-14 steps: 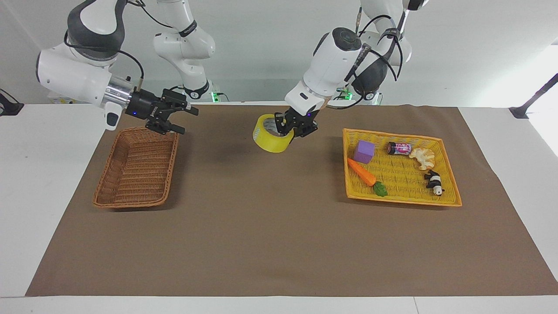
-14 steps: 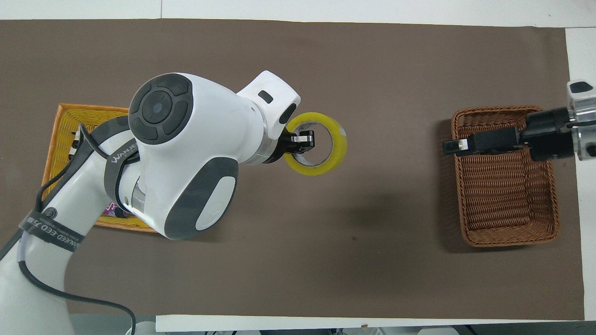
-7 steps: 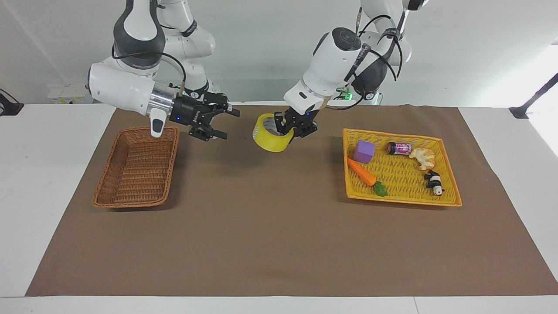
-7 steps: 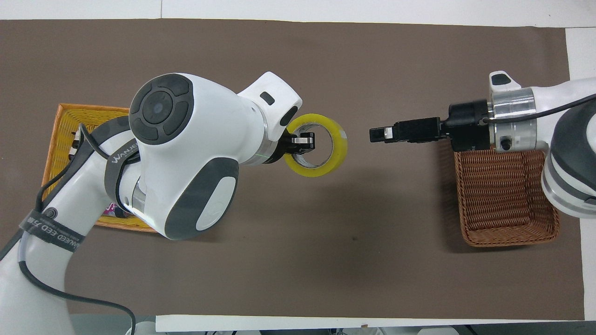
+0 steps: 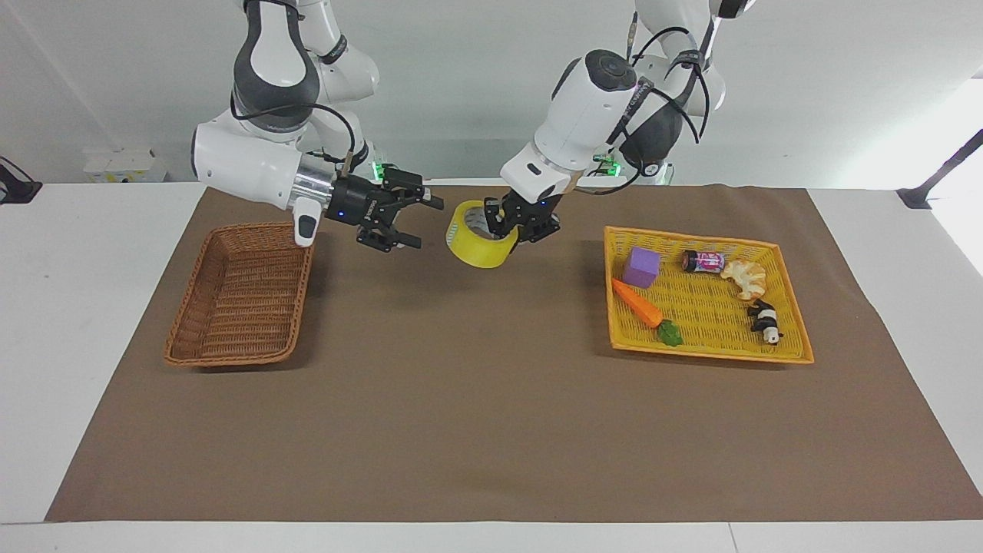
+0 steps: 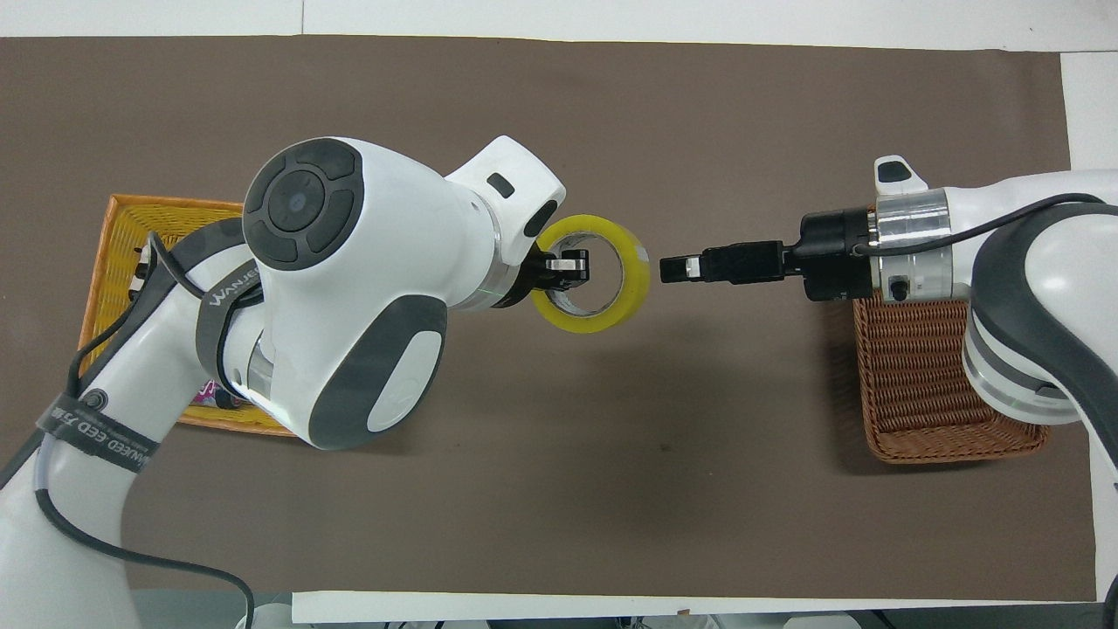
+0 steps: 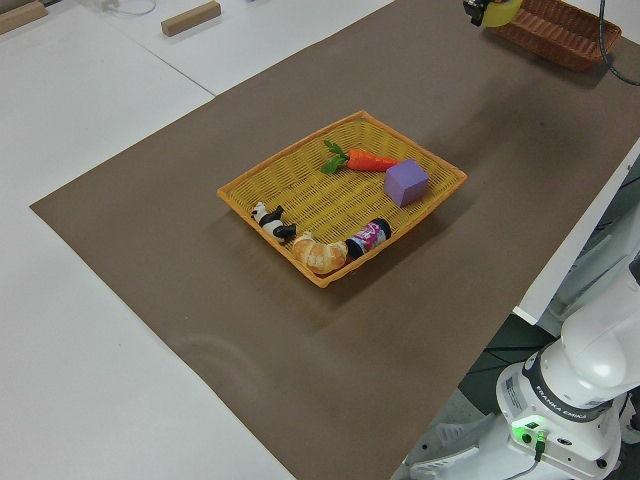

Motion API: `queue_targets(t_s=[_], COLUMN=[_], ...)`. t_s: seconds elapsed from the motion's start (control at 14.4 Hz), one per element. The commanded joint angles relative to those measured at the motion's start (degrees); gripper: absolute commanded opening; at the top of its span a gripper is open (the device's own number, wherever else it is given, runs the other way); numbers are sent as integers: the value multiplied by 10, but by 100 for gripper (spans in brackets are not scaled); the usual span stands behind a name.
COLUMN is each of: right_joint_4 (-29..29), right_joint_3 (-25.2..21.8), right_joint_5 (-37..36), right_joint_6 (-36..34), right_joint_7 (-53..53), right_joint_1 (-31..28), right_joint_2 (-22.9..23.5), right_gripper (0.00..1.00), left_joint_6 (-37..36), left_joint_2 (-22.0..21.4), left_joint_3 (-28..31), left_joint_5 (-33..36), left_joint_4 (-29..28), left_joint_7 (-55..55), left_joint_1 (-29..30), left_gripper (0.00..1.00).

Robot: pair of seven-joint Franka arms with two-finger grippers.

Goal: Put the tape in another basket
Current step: 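Hold the tape with the left gripper while the right gripper reaches it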

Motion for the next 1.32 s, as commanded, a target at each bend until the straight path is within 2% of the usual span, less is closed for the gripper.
queue_targets(t_s=[0.0,0.35,0.62,1.25], right_joint_4=[-24,-31,-31,-30], right_joint_3=[-1,0,1,1], right_joint_5=[23,24,26,26], right_joint_6=[19,21,60,49], right_joint_7=[3,56,64,61], right_joint_1=[8,10,43,43], right_joint_2=[-19,-23,-7,-7], right_gripper=[100,100,100,100], left_joint_6=[-14,-21,-22,-32], left_joint_2=[-7,-7,-8,-9], left_joint_3=[4,4,4,5], left_joint_5=[-12,-12,-12,-12], left_joint_4=[-2,-2,-3,-4], left_joint_7=[17,21,26,29], left_joint_1=[2,4,4,4], left_gripper=[0,0,0,0])
